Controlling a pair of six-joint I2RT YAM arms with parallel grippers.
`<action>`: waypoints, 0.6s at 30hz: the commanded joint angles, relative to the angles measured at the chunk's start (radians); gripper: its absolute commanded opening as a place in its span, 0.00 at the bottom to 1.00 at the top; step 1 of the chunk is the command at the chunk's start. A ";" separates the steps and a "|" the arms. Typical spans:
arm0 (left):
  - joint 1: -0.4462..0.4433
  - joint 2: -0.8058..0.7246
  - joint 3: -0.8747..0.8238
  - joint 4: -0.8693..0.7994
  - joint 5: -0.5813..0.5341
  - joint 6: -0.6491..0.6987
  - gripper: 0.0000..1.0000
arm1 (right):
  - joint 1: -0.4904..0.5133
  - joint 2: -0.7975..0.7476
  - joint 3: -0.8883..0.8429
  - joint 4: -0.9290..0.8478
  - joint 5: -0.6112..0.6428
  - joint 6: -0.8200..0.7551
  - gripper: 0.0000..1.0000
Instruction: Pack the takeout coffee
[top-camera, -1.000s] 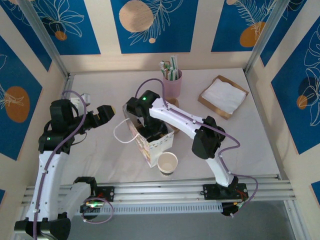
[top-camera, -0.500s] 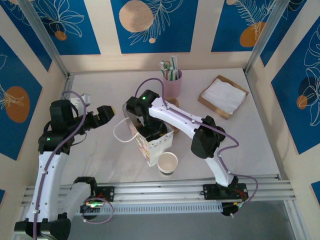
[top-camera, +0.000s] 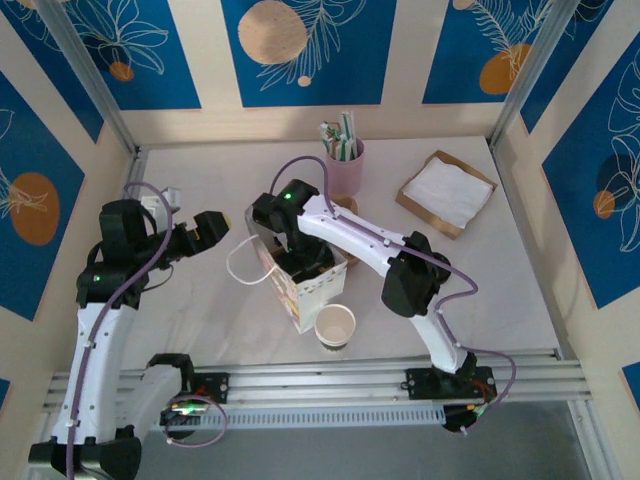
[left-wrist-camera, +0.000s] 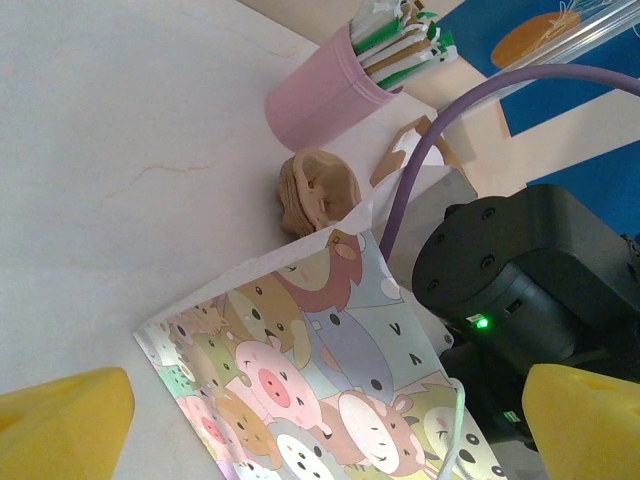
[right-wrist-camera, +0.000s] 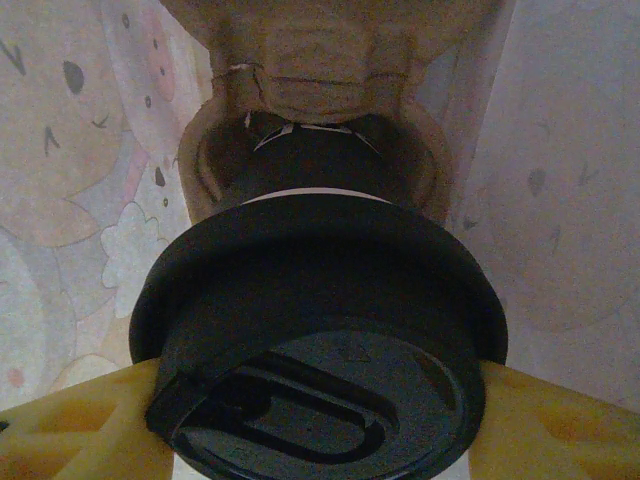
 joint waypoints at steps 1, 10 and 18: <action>-0.009 -0.006 0.009 -0.016 0.023 0.015 1.00 | -0.008 0.027 0.027 -0.153 0.001 -0.011 0.60; -0.009 -0.010 0.008 -0.021 0.021 0.018 1.00 | -0.005 0.026 0.027 -0.155 0.002 -0.009 0.60; -0.009 -0.013 0.006 -0.022 0.021 0.018 1.00 | -0.006 0.025 0.026 -0.155 0.003 -0.009 0.60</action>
